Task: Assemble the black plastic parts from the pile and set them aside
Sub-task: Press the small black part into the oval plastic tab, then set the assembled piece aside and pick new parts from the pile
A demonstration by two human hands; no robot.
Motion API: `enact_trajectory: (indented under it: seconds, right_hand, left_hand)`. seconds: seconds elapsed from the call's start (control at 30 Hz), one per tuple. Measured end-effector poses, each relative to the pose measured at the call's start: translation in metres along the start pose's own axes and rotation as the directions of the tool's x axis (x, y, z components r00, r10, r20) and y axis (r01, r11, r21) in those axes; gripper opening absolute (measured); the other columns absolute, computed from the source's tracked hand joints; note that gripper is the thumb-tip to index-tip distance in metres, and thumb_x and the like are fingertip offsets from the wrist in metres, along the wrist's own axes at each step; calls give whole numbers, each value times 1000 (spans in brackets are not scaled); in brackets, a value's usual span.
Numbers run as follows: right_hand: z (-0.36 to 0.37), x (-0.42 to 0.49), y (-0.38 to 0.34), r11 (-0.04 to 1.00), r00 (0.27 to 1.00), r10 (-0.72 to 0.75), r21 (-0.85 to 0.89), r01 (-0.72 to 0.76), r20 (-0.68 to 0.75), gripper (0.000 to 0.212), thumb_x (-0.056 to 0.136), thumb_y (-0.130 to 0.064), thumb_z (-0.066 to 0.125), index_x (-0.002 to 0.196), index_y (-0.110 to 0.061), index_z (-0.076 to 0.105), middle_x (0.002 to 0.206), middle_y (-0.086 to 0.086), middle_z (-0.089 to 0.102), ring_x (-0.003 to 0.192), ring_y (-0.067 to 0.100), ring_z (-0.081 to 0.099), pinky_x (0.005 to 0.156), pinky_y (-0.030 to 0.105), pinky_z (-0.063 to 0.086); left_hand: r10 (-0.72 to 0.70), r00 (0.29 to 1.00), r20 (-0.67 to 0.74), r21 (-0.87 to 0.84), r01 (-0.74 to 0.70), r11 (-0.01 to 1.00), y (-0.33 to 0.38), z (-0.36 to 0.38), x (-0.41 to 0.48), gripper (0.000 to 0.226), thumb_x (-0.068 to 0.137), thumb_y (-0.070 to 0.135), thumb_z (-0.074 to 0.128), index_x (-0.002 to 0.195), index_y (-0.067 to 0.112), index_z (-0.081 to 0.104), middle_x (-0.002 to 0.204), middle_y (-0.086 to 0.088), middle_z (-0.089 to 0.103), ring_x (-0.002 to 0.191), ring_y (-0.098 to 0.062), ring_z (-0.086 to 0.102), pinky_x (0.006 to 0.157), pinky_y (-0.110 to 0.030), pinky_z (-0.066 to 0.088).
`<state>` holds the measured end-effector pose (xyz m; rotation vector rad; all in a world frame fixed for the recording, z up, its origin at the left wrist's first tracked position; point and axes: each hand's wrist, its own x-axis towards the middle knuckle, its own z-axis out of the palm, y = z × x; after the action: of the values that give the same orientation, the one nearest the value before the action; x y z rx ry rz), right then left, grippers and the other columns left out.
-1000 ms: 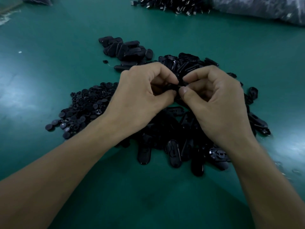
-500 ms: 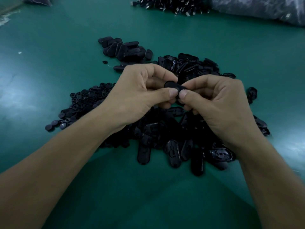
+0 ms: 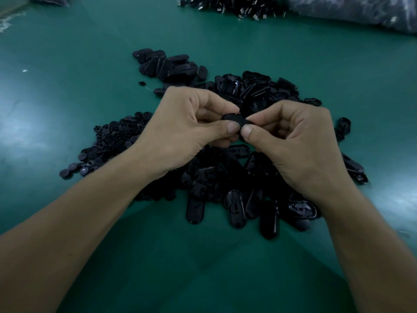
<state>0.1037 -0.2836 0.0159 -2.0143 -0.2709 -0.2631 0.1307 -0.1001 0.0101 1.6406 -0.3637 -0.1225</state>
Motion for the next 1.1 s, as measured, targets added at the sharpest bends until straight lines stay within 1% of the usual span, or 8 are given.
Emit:
enact_trajectory:
  seconds: [0.33,0.47,0.63,0.8,0.87,0.93,1.03,1.1]
  right_hand:
    - [4,0,2,999,997,34,2,-34,-62,14,81,-17,79,76,-27,70,66,-13,71,57,1,64,54,14,47]
    - [3,0,3,999,998,31,8,-31,-53,13,82,-17,79,78,-27,72,70,-11,73,60,3,66,57,17,51]
    - [1,0,3,1000,1000,9,7,-9,-27,15,84,-16,79,84,-30,74,75,-13,74,68,6,71,63,19,55]
    - [1,0,4,1000,998,0,-3,0,-63,12,86,-17,79,93,-27,76,80,-13,75,75,5,72,68,20,57]
    - [3,0,4,999,997,-8,-46,5,-75,14,88,-17,76,99,-26,76,81,-15,74,79,2,72,72,18,57]
    - [4,0,7,991,994,-16,-130,2,-105,16,91,-19,74,105,-26,75,83,-22,71,83,-6,69,75,12,54]
    - [0,-1,13,954,990,-13,-298,-29,-138,18,93,-19,70,111,-22,74,85,-27,63,81,-14,62,73,1,46]
    - [-5,-1,15,909,993,-29,-417,-21,-112,17,93,-21,70,110,-22,74,84,-25,60,75,-11,59,70,2,45]
  left_hand:
    - [4,1000,-11,5,-4,1000,0,2,0,15,81,3,77,91,13,72,81,-7,77,73,-18,76,65,-24,60]
    - [-2,1000,-23,15,2,1000,-1,2,-1,12,81,5,78,89,12,72,80,-9,77,72,-21,76,65,-26,61]
    - [30,998,-59,116,-23,993,-1,1,1,10,83,8,79,91,10,73,76,-8,76,67,-20,75,65,-28,62]
    - [79,993,-93,252,-53,966,-2,-1,1,9,83,19,81,88,19,74,73,2,76,66,-14,74,66,-29,62]
    - [100,989,-110,301,-63,952,-2,-3,3,9,81,23,82,84,24,74,72,5,75,64,-13,73,65,-27,61]
    - [103,982,-159,308,-50,950,-2,-9,8,10,81,23,83,80,26,73,70,6,75,62,-13,72,63,-23,58]
    - [91,947,-307,280,-1,960,-5,-25,23,11,82,20,82,79,26,73,69,5,75,63,-14,72,67,-25,59]
    - [86,912,-400,262,24,965,-9,-38,34,11,84,17,80,81,26,74,68,5,74,64,-14,72,70,-28,60]
